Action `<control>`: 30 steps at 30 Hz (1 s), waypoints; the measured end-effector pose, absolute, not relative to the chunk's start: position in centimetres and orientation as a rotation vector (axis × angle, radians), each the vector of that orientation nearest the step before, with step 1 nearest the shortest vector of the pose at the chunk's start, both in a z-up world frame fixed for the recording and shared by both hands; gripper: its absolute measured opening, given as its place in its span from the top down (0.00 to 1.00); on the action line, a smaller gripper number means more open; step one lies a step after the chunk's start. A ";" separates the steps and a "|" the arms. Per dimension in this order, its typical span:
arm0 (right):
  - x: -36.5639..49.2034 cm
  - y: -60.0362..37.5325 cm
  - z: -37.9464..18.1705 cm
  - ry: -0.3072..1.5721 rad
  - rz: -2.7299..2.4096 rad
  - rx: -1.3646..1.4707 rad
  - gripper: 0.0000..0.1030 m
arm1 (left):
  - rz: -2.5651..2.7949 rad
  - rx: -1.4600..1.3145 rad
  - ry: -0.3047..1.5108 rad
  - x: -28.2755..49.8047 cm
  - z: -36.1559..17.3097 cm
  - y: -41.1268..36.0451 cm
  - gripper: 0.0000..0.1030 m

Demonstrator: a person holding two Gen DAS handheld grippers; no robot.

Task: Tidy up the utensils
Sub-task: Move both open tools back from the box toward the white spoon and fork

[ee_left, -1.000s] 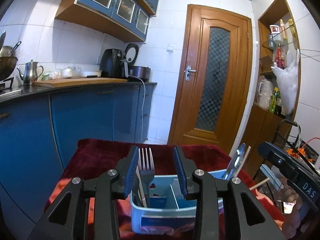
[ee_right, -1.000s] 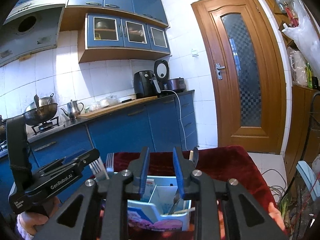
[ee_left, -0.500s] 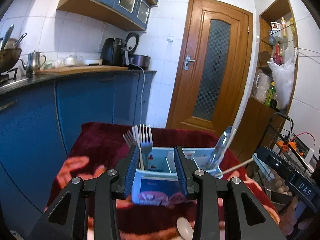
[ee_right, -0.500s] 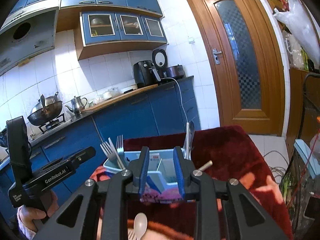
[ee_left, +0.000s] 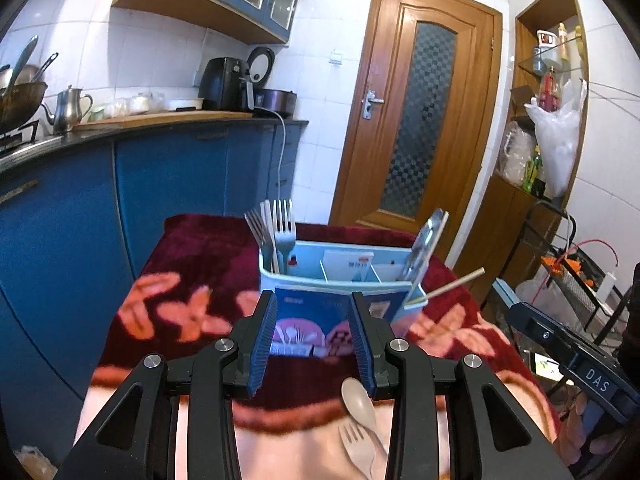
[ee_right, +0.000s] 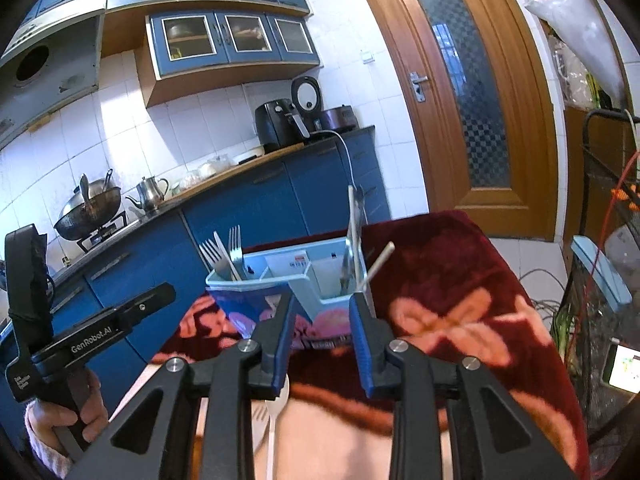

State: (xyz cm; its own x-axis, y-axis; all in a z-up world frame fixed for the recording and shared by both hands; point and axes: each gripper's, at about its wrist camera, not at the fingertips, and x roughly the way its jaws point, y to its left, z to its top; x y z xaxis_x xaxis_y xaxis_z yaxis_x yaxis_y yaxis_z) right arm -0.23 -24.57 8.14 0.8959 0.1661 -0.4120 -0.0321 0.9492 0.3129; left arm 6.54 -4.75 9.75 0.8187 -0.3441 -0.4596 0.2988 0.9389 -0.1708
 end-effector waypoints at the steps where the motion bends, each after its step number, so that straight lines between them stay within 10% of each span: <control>1: -0.4 -24.5 7.9 0.461 0.104 0.304 0.70 | -0.344 -0.092 0.516 6.4 9.6 -4.7 0.64; 30: -4.7 -25.0 3.4 0.596 0.097 0.325 0.65 | -0.326 -0.119 0.833 2.8 1.9 -4.1 0.64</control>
